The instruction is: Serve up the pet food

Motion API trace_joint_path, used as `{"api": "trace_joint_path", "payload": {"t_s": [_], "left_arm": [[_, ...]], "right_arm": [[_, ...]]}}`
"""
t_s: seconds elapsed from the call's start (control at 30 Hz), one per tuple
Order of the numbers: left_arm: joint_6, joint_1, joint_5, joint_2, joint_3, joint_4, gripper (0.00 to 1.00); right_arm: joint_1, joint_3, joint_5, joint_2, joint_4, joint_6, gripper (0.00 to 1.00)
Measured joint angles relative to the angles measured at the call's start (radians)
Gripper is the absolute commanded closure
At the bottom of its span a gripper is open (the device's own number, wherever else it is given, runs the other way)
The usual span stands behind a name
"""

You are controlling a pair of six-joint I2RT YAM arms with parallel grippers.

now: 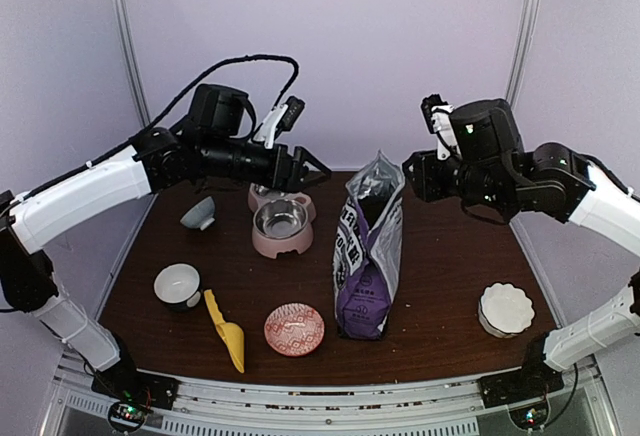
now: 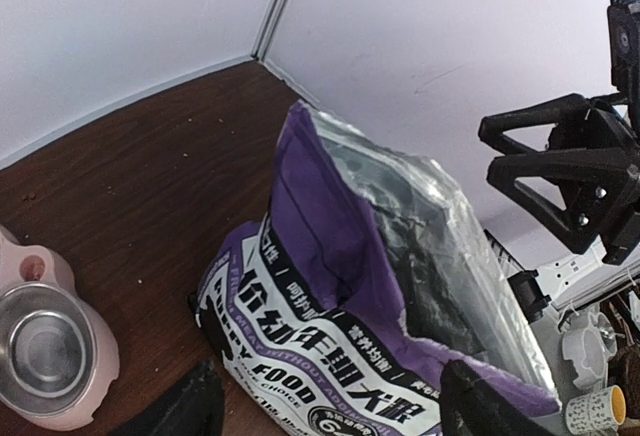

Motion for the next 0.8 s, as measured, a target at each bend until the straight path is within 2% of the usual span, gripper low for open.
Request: {"api": "trace_joint_path", "payload": {"t_s": [0.13, 0.3, 0.6, 0.8], "left_arm": [[0.006, -0.024, 0.001, 0.060, 0.070, 0.002, 0.18], [0.026, -0.033, -0.012, 0.127, 0.128, -0.015, 0.17], [0.056, -0.035, -0.024, 0.193, 0.188, -0.073, 0.29], [0.076, -0.044, -0.017, 0.209, 0.225, -0.100, 0.50]], "right_arm": [[-0.005, 0.004, -0.011, -0.017, 0.010, 0.013, 0.42], [-0.010, 0.008, -0.029, -0.014, 0.024, 0.022, 0.42], [-0.034, 0.009, -0.059, 0.069, 0.020, 0.059, 0.62], [-0.037, 0.024, -0.073, 0.093, 0.012, 0.076, 0.76]]}}
